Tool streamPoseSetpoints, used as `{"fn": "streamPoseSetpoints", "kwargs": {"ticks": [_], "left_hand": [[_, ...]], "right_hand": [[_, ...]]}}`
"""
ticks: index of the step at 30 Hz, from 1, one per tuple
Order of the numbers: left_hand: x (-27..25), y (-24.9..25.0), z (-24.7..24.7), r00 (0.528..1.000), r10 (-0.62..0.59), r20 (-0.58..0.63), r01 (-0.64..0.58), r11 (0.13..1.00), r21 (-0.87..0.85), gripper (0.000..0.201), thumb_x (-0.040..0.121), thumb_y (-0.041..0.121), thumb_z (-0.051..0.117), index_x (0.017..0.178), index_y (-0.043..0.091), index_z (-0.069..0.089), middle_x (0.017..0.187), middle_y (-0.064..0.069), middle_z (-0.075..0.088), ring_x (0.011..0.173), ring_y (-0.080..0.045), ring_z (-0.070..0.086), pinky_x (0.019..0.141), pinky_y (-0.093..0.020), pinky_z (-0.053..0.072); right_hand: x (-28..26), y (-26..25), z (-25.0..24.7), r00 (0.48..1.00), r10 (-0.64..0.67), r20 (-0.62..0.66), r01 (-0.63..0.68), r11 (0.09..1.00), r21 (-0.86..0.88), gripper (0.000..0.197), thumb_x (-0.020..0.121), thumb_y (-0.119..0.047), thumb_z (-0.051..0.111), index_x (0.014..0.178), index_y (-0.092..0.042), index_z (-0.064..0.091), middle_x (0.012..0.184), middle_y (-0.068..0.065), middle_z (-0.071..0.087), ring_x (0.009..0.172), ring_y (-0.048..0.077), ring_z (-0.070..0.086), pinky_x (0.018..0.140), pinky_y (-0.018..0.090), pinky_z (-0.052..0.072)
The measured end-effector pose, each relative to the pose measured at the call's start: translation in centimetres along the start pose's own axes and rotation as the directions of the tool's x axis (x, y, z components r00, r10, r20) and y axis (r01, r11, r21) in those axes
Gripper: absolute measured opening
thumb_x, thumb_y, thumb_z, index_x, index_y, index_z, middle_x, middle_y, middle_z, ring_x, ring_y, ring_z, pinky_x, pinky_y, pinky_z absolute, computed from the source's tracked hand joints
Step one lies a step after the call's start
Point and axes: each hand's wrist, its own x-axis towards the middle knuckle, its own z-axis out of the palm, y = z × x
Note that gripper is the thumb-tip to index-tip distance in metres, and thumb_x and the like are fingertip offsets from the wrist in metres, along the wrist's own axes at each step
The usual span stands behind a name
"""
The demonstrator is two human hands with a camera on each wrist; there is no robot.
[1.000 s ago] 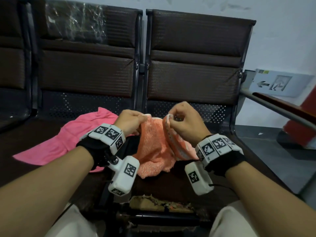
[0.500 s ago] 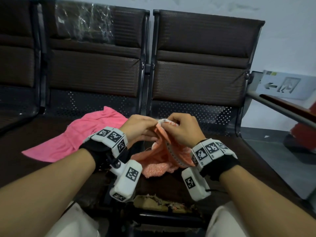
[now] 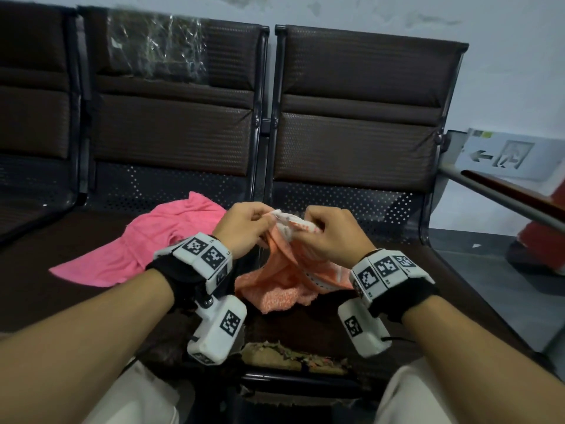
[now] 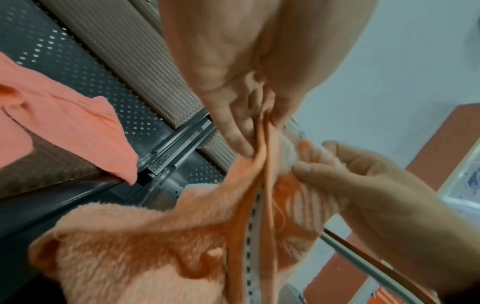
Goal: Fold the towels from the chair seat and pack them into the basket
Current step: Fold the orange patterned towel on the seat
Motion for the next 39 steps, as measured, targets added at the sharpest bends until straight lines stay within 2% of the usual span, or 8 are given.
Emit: {"fn": "streamPoseSetpoints", "kwargs": {"ticks": [7,15,18,22,26,30,35,39], "left_hand": [[-0.2,-0.6,-0.6,0.955,0.058,-0.292,0.019,0.966,0.257,0.017,0.091,0.012,0.047,0.095,0.012,0.063,0.084,-0.001,0.063,0.082,-0.023,0.06,0.074,-0.033,0.047],[0.1,-1.1,-3.9,0.85,-0.058,-0.523,0.183,0.964,0.191,0.021,0.09,0.013,0.045,0.102,0.005,0.062,0.108,-0.015,0.065,0.101,-0.029,0.058,0.079,-0.029,0.038],[0.2,-1.0,-4.0,0.857,-0.078,-0.51,0.14,0.986,0.085,0.017,0.089,0.013,0.043,0.089,0.012,0.06,0.105,-0.014,0.065,0.095,-0.025,0.057,0.082,-0.031,0.042],[0.3,-1.1,-2.8,0.914,-0.128,-0.386,0.145,0.989,0.017,0.029,0.088,0.01,0.037,0.062,0.02,0.045,0.079,-0.02,0.059,0.079,-0.028,0.051,0.082,-0.045,0.045],[0.8,-1.5,-2.6,0.921,-0.162,-0.355,0.185,0.982,0.033,0.035,0.088,0.012,0.039,0.054,0.02,0.038,0.058,0.002,0.039,0.075,-0.019,0.042,0.07,-0.032,0.033],[1.1,-2.1,-2.8,0.928,-0.141,-0.344,0.196,0.972,0.128,0.033,0.087,0.014,0.041,0.054,0.018,0.043,0.06,0.003,0.046,0.074,-0.02,0.047,0.071,-0.031,0.036],[1.0,-2.6,-2.5,0.963,-0.114,-0.244,0.15,0.98,0.132,0.037,0.085,0.011,0.042,0.054,0.02,0.06,0.062,0.008,0.06,0.066,-0.009,0.053,0.064,-0.025,0.041],[1.1,-2.9,-2.9,0.957,-0.134,-0.257,0.179,0.971,0.162,0.038,0.086,0.011,0.042,0.05,0.017,0.052,0.057,0.002,0.053,0.067,-0.018,0.05,0.067,-0.03,0.038]], "right_hand": [[-1.7,1.0,-3.2,0.987,-0.151,0.05,0.159,0.941,-0.3,0.047,0.072,-0.013,0.068,0.05,-0.022,0.027,0.044,-0.006,0.035,0.048,0.021,0.043,0.067,0.027,0.03],[-5.0,2.5,-4.0,0.843,0.237,0.484,0.161,0.746,-0.646,0.048,0.079,-0.074,0.047,0.08,-0.027,0.057,0.078,-0.012,0.062,0.082,0.014,0.057,0.08,0.033,0.027],[-5.8,2.9,-4.0,0.711,0.463,0.529,0.053,0.715,-0.697,0.063,0.077,-0.083,0.035,0.083,-0.025,0.06,0.085,-0.01,0.06,0.092,0.017,0.057,0.086,0.037,0.03],[-5.8,3.6,-3.9,0.58,0.594,0.557,-0.318,0.795,-0.516,0.082,0.084,-0.078,0.019,0.123,-0.019,0.062,0.126,0.003,0.061,0.113,0.022,0.057,0.09,0.031,0.043],[-5.4,4.1,-3.3,0.508,0.657,0.556,-0.61,0.731,-0.307,0.062,0.097,-0.057,0.026,0.11,-0.009,0.064,0.095,0.005,0.065,0.077,0.021,0.064,0.051,0.023,0.048],[-5.3,5.0,-2.3,0.544,0.604,0.582,-0.422,0.797,-0.432,0.023,0.09,-0.028,0.053,0.076,-0.016,0.066,0.075,0.006,0.065,0.065,0.02,0.064,0.056,0.03,0.055],[-4.7,5.4,-1.6,0.721,0.545,0.429,-0.256,0.783,-0.566,0.004,0.081,-0.023,0.067,0.084,-0.023,0.064,0.093,0.0,0.068,0.079,0.014,0.061,0.065,0.025,0.054],[-4.0,6.5,-2.5,0.794,0.545,0.27,-0.37,0.785,-0.498,0.02,0.079,-0.029,0.073,0.097,-0.02,0.069,0.1,0.001,0.066,0.093,0.016,0.06,0.081,0.028,0.054]]}}
